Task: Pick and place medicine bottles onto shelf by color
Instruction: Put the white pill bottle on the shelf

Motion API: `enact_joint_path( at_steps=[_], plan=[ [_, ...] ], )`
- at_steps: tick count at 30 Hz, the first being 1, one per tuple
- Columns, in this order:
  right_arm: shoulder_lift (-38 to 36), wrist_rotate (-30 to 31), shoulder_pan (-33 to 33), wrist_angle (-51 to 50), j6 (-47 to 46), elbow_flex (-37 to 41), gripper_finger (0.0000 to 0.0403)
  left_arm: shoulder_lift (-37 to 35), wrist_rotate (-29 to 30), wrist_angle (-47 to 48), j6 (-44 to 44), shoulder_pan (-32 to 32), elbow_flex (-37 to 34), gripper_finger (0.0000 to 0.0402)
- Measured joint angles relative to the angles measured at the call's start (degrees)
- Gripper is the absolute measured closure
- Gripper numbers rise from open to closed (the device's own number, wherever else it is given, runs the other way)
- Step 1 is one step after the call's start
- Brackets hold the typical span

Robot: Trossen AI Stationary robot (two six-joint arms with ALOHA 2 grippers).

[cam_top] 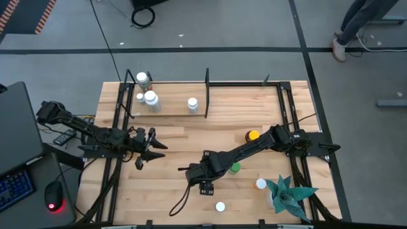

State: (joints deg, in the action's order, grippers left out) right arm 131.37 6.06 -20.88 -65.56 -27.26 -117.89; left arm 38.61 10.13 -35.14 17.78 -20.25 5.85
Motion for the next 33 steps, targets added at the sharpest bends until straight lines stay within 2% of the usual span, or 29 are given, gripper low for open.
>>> enact_joint_path(
  at_steps=[9, 22, 33],
  plan=[
    [0.0, 0.1, 0.0, 1.37, 0.02, 1.61, 0.0063, 0.0, 0.2, 0.26, -0.11, 0.02, -0.02, 0.0228],
    [-0.16, -0.19, 0.2, 5.99, 2.04, 2.67, 0.0165, 0.0, 0.37, 0.24, 0.06, 0.02, -0.02, 0.0228],
    [-0.22, -1.42, 1.55, 7.14, 5.12, 2.59, 0.0202, 0.0, 0.37, 0.2, 0.1, 0.04, -0.02, 0.0229]
  ],
)
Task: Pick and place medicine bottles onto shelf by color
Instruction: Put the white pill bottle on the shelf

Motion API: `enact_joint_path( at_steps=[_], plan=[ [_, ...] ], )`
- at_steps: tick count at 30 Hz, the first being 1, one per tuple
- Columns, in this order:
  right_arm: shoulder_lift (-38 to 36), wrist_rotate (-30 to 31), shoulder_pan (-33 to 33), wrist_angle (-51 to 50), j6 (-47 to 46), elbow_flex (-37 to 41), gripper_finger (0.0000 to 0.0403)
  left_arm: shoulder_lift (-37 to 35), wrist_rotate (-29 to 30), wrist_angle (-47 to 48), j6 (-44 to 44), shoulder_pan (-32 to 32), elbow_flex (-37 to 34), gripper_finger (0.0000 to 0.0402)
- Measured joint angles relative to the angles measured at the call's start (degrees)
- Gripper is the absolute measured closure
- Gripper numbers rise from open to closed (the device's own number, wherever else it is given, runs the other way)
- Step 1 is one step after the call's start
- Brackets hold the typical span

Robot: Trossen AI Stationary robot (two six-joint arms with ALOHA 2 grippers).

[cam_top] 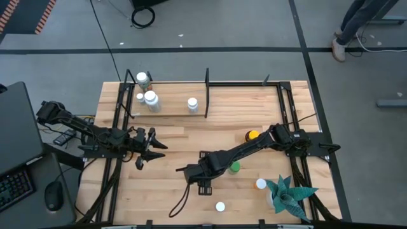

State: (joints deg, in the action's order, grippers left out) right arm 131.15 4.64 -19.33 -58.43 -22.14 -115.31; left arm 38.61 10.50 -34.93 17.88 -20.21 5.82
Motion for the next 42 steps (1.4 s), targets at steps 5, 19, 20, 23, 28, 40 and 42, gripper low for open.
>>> enact_joint_path(
  at_steps=[5, 19, 20, 23, 28, 40, 42],
  plan=[
    [0.0, -3.05, 1.53, 0.81, 1.82, -0.02, 0.0216, 0.0, 0.0, -0.01, 0.0, -0.02, 0.0, 0.0228],
    [0.31, -2.88, 5.29, 2.66, 9.2, -1.07, 0.0217, -0.02, -0.02, -1.58, 0.91, 0.0, -0.02, 0.0229],
    [0.31, -2.9, 6.0, 3.49, 10.33, -1.07, 0.0217, -0.01, -0.02, -1.97, 0.31, 0.0, -0.03, 0.0229],
    [0.31, -2.82, 8.23, 6.32, 13.13, -1.16, 0.0216, -0.02, -0.2, -5.22, -2.52, -0.02, -0.04, 0.0228],
    [0.31, -2.32, 11.65, 8.33, 17.91, -1.18, 0.0216, -0.02, -0.7, -7.19, -3.61, -0.28, -0.04, 0.0229],
    [0.28, -3.47, 16.95, 6.92, 23.85, -1.27, 0.0215, -0.02, -0.66, -6.64, -6.01, -0.26, -0.04, 0.0228],
    [0.28, -4.05, 17.18, 6.81, 23.87, -1.27, 0.0214, -0.02, -0.4, -6.58, -7.43, -0.24, -0.04, 0.0229]
  ],
)
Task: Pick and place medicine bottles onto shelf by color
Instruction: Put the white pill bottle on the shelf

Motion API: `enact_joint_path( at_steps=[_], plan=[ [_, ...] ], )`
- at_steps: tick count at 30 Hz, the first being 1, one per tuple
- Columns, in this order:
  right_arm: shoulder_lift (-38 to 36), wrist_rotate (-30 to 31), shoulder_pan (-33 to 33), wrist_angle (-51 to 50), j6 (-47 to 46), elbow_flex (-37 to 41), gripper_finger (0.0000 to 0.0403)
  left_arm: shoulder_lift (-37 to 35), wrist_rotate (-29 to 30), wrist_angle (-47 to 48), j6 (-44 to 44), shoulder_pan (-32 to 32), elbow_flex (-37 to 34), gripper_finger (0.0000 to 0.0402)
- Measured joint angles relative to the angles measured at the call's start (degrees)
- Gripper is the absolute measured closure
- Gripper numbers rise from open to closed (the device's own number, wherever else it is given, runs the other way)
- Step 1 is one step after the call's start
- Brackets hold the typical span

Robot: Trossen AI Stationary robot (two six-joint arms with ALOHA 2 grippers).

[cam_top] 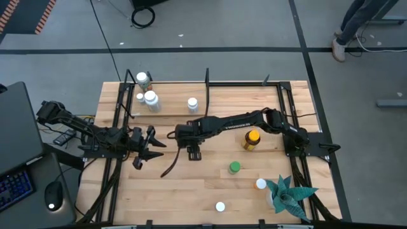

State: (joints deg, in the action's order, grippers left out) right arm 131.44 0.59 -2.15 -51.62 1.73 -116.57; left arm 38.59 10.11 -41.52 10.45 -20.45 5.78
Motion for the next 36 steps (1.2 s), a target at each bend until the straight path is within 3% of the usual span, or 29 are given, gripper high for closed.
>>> enact_joint_path(
  at_steps=[6, 17, 28, 36],
  plan=[
    [-0.07, -0.03, 0.36, 0.04, 2.46, 0.0, 0.0198, 0.0, 3.24, -0.04, -3.62, 0.02, 0.0, 0.0228],
    [-0.09, -0.39, 3.02, 2.03, 3.07, 0.0, 0.0188, 0.0, 3.4, 0.39, -3.33, 0.02, 0.0, 0.0229],
    [-0.24, -0.71, 3.04, 1.47, 0.39, 0.0, 0.0127, 0.02, 3.39, 1.14, -2.09, -0.02, 0.0, 0.0229],
    [-4.44, -0.51, 2.91, -5.7, -2.68, -0.92, 0.0095, 0.02, 6.01, 1.33, -3.41, -0.07, 0.04, 0.0221]
  ],
)
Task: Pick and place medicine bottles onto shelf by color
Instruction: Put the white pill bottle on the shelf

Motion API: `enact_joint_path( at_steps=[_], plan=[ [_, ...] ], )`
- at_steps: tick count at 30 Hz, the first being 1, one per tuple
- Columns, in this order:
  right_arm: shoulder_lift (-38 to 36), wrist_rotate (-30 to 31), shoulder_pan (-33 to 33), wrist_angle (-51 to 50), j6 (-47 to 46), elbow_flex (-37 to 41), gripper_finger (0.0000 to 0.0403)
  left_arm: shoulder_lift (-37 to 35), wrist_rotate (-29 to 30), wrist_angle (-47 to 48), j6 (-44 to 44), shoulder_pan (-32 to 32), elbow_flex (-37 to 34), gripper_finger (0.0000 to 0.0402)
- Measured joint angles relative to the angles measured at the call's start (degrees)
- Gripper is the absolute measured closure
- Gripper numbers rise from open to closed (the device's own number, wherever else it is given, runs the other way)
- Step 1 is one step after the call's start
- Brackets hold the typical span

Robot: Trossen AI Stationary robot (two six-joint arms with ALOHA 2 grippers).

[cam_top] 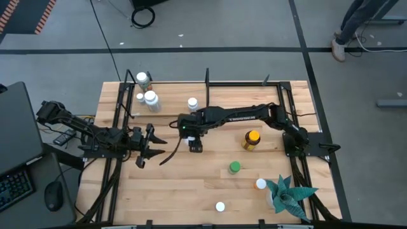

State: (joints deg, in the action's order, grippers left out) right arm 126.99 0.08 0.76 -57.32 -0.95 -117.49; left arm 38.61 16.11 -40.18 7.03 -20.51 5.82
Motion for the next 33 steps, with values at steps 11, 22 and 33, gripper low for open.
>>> enact_joint_path(
  at_steps=[11, 22, 33],
  plan=[
    [-4.86, -0.58, -4.15, -3.2, -5.36, 8.17, 0.0087, 1.23, 2.33, 1.23, 0.28, 0.09, 0.0, 0.0212],
    [-19.91, 5.53, -4.09, 7.08, -13.98, 27.85, 0.0087, 11.16, 4.5, 32.86, 6.13, 9.14, 16.63, 0.0135],
    [-37.49, 20.38, -2.21, 31.12, -16.6, 48.92, 0.0087, 31.93, -1.62, 63.83, 4.3, 16.47, 46.42, 0.0118]
  ],
)
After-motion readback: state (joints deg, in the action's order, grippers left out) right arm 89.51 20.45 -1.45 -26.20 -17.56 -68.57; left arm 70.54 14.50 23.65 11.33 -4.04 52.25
